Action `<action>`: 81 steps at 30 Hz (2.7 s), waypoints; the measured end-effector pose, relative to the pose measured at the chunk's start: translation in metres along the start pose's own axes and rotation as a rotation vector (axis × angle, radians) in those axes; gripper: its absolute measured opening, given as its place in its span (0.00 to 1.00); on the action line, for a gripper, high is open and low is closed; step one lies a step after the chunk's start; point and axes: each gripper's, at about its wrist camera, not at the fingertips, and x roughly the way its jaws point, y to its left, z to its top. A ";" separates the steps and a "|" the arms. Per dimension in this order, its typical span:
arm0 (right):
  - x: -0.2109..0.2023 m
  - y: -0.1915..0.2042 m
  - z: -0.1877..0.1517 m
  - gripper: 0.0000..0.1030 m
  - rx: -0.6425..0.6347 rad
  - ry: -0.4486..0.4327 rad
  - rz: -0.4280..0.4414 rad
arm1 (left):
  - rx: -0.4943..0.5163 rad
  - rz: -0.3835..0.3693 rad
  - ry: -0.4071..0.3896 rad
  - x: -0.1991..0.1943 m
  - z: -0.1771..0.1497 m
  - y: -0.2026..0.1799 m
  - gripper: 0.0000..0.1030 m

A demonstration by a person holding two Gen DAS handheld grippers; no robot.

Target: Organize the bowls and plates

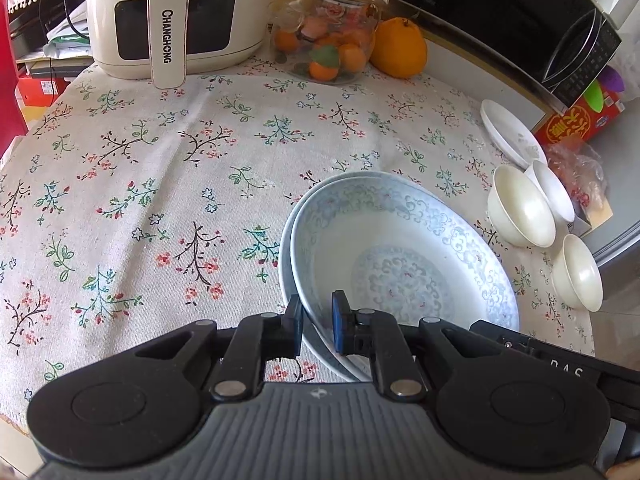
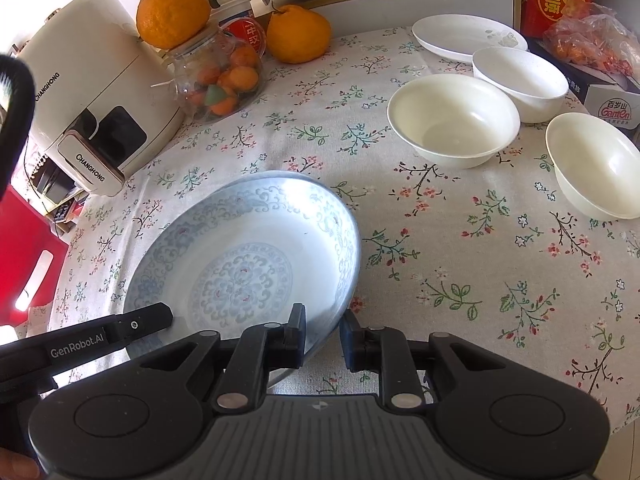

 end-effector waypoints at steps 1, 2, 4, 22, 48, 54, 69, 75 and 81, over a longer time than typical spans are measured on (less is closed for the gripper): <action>0.000 0.000 0.000 0.16 0.000 0.000 -0.001 | 0.002 0.001 0.000 0.000 0.000 0.000 0.12; 0.001 0.001 0.000 0.16 0.002 -0.001 -0.003 | 0.004 0.000 0.001 0.000 0.000 0.000 0.12; 0.001 0.001 0.000 0.16 0.004 0.001 -0.005 | 0.008 0.001 0.000 0.001 0.000 -0.001 0.12; 0.004 0.001 0.000 0.16 0.015 0.004 -0.012 | 0.050 0.022 -0.007 0.001 0.001 -0.003 0.13; 0.009 0.029 -0.008 0.19 -0.148 -0.046 -0.157 | 0.218 0.136 -0.059 0.004 -0.004 -0.024 0.23; 0.010 0.034 -0.011 0.19 -0.185 -0.050 -0.179 | 0.214 0.142 -0.059 0.004 -0.003 -0.022 0.24; 0.009 0.043 -0.015 0.23 -0.270 -0.075 -0.236 | 0.172 0.142 -0.021 0.005 0.001 -0.012 0.34; 0.002 0.043 -0.014 0.36 -0.265 -0.109 -0.235 | 0.146 0.161 -0.046 -0.002 0.007 -0.006 0.50; -0.011 0.044 -0.014 0.58 -0.284 -0.171 -0.206 | 0.151 0.185 -0.128 -0.015 0.014 -0.008 0.66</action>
